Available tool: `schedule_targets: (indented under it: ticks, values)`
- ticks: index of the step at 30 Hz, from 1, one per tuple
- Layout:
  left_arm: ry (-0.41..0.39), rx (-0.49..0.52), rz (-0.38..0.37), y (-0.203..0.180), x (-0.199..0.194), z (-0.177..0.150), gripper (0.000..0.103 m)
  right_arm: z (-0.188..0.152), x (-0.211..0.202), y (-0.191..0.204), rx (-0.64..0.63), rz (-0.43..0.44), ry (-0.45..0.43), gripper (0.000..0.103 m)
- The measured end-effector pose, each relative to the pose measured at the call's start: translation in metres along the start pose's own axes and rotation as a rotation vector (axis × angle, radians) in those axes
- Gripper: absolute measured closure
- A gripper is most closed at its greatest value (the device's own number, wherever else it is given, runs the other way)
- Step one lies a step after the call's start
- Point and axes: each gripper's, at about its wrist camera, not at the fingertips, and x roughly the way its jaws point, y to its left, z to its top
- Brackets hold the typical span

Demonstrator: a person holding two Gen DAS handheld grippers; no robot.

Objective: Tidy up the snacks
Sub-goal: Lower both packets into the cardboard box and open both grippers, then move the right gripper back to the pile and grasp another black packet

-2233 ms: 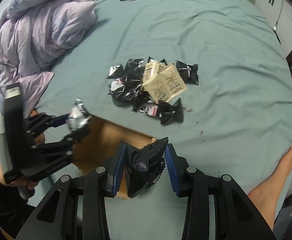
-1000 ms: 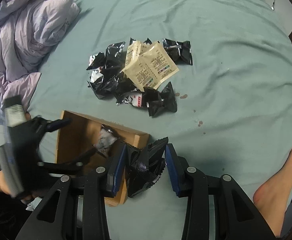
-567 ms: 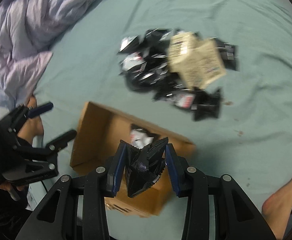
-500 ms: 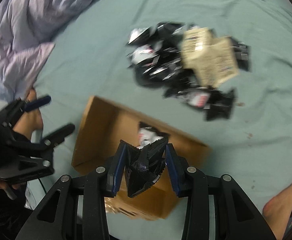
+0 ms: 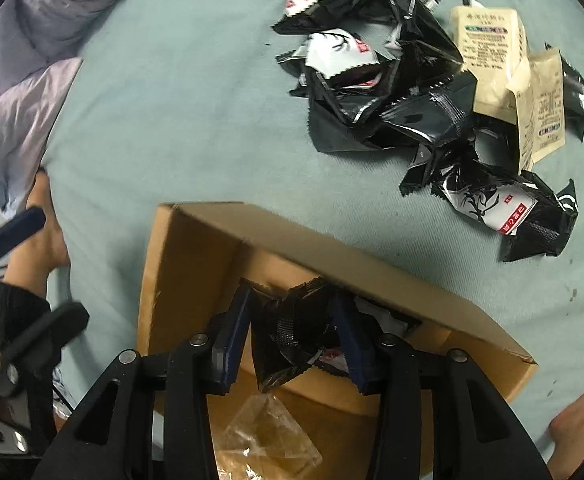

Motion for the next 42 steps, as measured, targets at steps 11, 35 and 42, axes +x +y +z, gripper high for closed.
schedule_targets:
  ticks: [11,35,42]
  values:
    - [-0.004,-0.001,0.022,-0.004,-0.002,-0.003,0.020,-0.017,-0.049,-0.032,0.068,0.010,-0.002,0.040]
    - [-0.031,0.124,0.123,-0.061,-0.019,0.002,0.020,-0.131,-0.139,-0.088,0.043,-0.167,-0.104,0.027]
    - [-0.019,0.135,0.122,-0.067,-0.014,0.006,0.020,-0.126,-0.128,-0.113,0.129,-0.177,-0.070,0.027]
